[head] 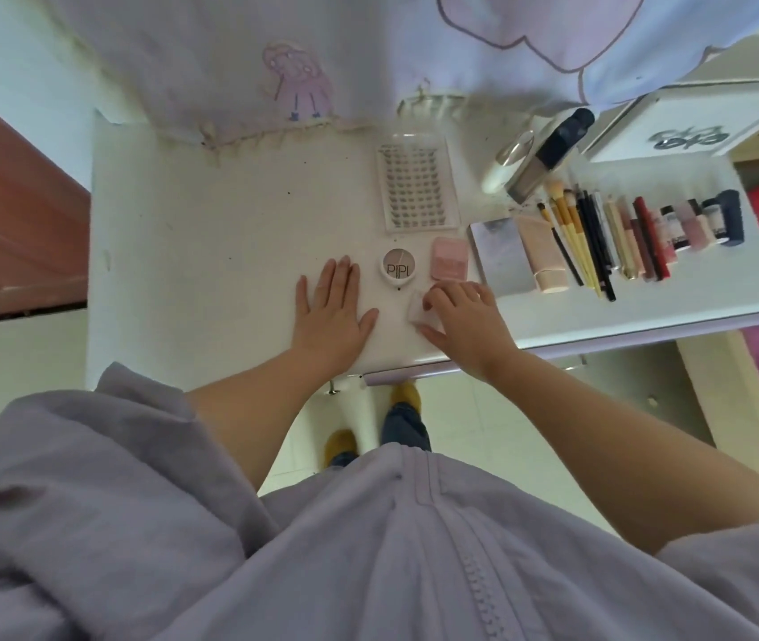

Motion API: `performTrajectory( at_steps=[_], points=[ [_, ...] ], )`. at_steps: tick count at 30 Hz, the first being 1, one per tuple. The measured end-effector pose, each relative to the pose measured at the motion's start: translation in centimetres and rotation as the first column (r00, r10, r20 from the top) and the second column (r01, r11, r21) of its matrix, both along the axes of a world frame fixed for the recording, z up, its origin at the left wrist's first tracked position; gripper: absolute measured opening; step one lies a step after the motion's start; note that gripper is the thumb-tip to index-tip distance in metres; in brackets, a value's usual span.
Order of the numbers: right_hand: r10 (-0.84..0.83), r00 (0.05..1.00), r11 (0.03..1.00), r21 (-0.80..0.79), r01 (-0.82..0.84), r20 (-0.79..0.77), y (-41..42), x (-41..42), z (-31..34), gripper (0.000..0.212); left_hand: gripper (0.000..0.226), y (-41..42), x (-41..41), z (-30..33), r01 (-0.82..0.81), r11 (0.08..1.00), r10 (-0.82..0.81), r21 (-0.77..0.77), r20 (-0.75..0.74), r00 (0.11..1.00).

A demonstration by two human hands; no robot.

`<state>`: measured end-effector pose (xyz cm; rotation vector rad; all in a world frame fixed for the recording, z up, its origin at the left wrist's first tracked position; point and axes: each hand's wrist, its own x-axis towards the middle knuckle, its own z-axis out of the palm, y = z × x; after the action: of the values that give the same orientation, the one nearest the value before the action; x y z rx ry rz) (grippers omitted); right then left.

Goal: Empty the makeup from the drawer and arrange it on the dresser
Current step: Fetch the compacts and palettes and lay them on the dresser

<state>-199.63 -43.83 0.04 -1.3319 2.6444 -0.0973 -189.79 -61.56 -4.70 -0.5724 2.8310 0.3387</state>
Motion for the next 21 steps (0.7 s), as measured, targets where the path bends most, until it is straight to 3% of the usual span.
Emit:
performTrajectory(
  at_steps=[6, 12, 16, 18, 21],
  points=[
    [-0.079, 0.996, 0.996, 0.049, 0.077, 0.045, -0.4, 0.6, 0.4, 0.037, 0.067, -0.3, -0.3, 0.2, 0.041, 0.998, -0.043, 0.036, 0.056, 0.997],
    [-0.268, 0.963, 0.957, -0.109, 0.270, 0.028, 1.6, 2.2, 1.8, 0.031, 0.067, -2.1, -1.3, 3.1, 0.080, 0.990, -0.099, 0.112, 0.171, 0.980],
    [-0.513, 0.858, 0.852, -0.105, 0.513, 0.027, 5.1, 4.3, 3.0, 0.038, 0.055, -0.4, -3.1, 7.7, 0.155, 0.987, -0.158, -0.038, -0.111, 0.981],
    [-0.643, 0.765, 0.760, -0.100, 0.642, 0.026, 7.7, 6.3, 3.4, 0.042, 0.054, 3.4, -3.8, 9.4, 0.336, 0.935, -0.353, -0.110, -0.224, 0.908],
    [-0.794, 0.607, 0.606, -0.091, 0.790, -0.024, 12.7, 11.1, 4.0, 0.045, 0.054, 11.2, -3.1, 10.6, 0.584, 0.800, -0.597, -0.136, -0.263, 0.757]
  ],
)
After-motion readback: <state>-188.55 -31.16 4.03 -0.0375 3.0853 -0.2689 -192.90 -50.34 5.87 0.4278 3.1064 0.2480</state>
